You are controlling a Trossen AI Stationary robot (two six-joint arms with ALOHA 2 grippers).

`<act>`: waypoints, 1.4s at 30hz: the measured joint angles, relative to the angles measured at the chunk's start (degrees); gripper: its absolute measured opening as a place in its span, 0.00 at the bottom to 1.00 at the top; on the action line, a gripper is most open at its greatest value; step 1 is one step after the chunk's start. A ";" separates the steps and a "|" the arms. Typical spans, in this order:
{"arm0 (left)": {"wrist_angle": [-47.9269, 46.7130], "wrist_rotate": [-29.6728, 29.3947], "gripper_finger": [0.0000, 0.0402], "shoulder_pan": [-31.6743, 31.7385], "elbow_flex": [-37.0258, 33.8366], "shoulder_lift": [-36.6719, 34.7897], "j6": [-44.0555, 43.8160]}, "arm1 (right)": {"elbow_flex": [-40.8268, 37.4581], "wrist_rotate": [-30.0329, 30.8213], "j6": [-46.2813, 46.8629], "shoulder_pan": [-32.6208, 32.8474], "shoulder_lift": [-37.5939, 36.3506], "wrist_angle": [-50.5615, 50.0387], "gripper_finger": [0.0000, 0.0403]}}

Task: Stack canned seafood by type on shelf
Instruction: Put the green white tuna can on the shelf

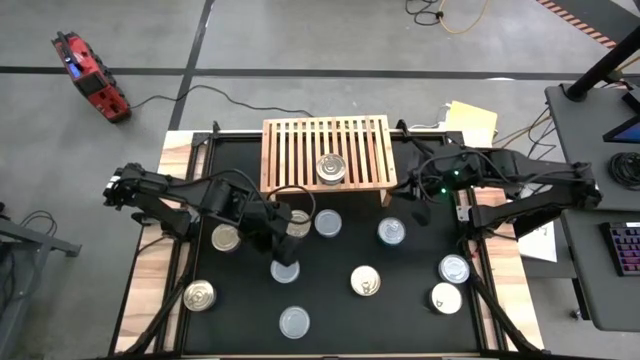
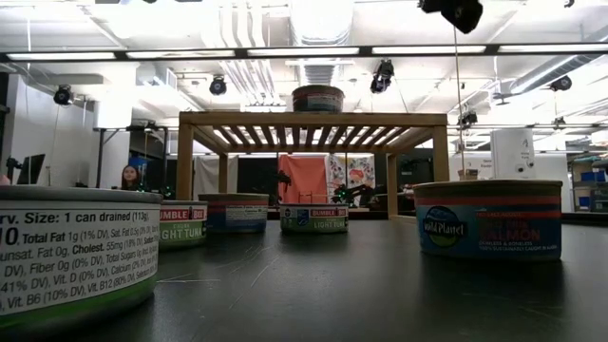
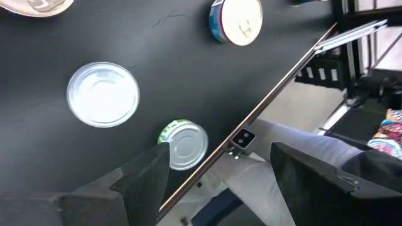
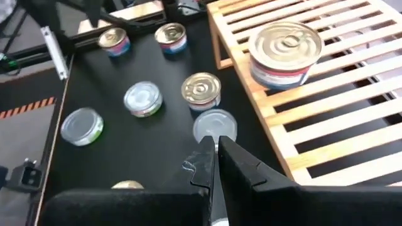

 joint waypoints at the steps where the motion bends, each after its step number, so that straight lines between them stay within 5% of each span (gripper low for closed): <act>1: -0.49 0.01 0.65 -0.12 0.00 0.07 0.36 | -0.02 -0.01 0.11 -0.56 0.08 0.52 0.03; 19: -1.53 -5.91 0.65 -2.73 -1.34 0.29 9.59 | -0.36 -0.33 3.20 -7.80 4.22 1.13 0.03; 29: 10.16 -6.94 0.56 -4.54 -14.74 0.29 12.50 | -0.37 -0.13 4.70 -7.79 3.80 1.19 0.03; 42: 18.56 -7.60 0.53 -3.61 -30.86 0.29 0.66 | -0.37 -0.13 5.73 -7.75 3.85 1.19 0.03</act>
